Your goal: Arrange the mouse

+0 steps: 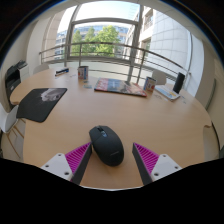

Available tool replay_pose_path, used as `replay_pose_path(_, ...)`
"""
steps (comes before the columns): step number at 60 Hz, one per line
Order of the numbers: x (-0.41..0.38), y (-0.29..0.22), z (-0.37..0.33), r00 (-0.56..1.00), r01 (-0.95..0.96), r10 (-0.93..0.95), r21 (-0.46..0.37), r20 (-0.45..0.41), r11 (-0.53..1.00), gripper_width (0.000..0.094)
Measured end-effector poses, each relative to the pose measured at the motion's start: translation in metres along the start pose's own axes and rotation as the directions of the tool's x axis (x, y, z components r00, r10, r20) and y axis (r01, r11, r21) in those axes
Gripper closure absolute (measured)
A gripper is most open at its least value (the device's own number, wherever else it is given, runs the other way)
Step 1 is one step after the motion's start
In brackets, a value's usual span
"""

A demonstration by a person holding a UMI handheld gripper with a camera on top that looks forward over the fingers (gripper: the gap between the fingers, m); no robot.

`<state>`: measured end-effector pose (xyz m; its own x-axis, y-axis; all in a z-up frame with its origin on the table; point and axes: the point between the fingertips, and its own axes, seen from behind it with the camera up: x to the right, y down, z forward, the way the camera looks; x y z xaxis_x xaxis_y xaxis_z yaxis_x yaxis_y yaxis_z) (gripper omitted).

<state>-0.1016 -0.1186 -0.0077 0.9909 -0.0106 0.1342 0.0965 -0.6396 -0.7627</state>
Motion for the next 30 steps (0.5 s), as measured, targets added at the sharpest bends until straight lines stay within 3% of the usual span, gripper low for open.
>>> replay_pose_path(8, 0.000, -0.016, 0.024, 1.000, -0.025, 0.025, 0.007, 0.016, 1.000, 0.0189)
replay_pose_path(14, -0.006, -0.021, 0.034, 0.998, -0.049, 0.048, 0.006, 0.051, 0.999, 0.0394)
replay_pose_path(24, -0.007, -0.024, 0.039, 0.997, -0.072, 0.072, -0.008, 0.033, 0.997, 0.0490)
replay_pose_path(30, -0.002, -0.026, 0.037, 0.994, -0.106, 0.105, -0.026, -0.020, 0.994, 0.0526)
